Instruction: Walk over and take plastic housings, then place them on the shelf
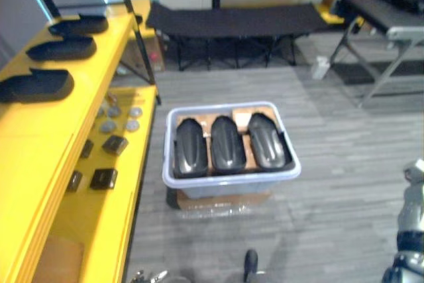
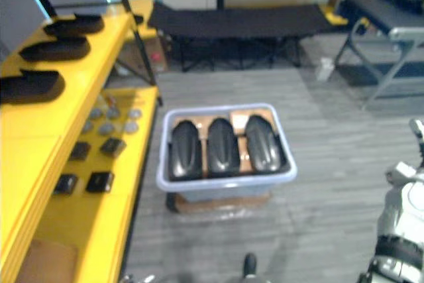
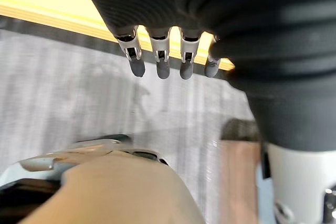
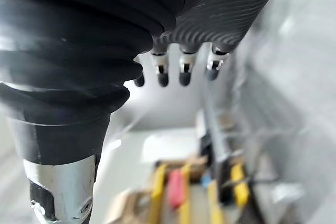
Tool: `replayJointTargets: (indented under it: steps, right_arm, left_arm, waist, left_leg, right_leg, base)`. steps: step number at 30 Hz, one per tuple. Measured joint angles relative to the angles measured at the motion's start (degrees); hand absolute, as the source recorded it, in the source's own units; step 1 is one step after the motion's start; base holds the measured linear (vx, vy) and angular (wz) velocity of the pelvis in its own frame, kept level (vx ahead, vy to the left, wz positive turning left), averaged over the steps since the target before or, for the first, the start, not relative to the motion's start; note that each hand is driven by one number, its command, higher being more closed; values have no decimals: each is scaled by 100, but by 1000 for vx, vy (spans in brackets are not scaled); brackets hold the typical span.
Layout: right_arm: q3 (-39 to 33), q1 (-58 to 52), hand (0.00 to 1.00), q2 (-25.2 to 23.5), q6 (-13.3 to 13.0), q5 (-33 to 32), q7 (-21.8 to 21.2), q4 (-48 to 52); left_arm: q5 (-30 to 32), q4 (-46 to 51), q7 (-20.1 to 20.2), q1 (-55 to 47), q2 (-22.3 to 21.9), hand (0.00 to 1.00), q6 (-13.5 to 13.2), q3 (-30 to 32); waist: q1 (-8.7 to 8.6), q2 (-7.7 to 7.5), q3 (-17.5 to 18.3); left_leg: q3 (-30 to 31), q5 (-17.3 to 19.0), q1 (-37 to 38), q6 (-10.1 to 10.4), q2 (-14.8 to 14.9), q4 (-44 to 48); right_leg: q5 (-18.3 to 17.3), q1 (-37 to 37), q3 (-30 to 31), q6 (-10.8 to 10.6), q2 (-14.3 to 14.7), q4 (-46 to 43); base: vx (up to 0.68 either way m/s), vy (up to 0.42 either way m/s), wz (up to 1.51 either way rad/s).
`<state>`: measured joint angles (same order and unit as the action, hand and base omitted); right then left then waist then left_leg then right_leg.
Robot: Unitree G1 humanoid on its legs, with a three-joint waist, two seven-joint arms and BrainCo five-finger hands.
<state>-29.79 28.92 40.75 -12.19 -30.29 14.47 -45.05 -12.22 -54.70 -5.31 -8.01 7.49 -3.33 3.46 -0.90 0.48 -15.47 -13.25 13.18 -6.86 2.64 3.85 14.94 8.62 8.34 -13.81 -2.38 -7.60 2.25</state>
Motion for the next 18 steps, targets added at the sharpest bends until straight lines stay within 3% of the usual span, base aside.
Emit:
replayJointTargets:
  steps: [1,4,9,14,18]
  right_arm:
    - [88,172,0,117,29,-82,-4,-207]
    - [530,1063,0,488,368,-270,-13,-933]
    - [975,1671,0,825,861,-46,198,-1298]
    - [1317,2053,0,1229,1036,544,336,-1302]
    - [1706,2176,0,1261,1089,1079,278,-1465]
  left_arm:
    - [-118,3,-5,71,14,0,-11,-7]
    - [-434,133,-2,187,11,0,5,-215]
    - [-593,198,0,178,11,0,30,-249]
    - [-805,277,45,179,35,0,34,-262]
    - [-827,403,99,180,104,0,11,-485]
  waist:
    - [25,35,-97]
    - [78,262,-547]
    - [204,377,-895]
    - [198,460,-1065]
    - [273,487,-1211]
  left_leg:
    - [68,-30,-94,9,0,109]
    - [351,-84,-645,-2,53,386]
    - [614,-121,-737,-27,-69,405]
    - [745,-119,-862,-115,-244,421]
    - [764,-143,-927,-155,-330,413]
  right_leg:
    - [74,26,-39,-133,6,87]
    - [293,284,-255,-98,70,153]
    - [315,277,-351,-98,24,142]
    - [322,386,-351,-114,-139,37]
    - [319,465,-350,-117,-219,2]
  base:
    - [-89,-55,34]
    - [-5,-62,32]
    - [61,24,22]
    - [22,86,13]
    - [-8,36,5]
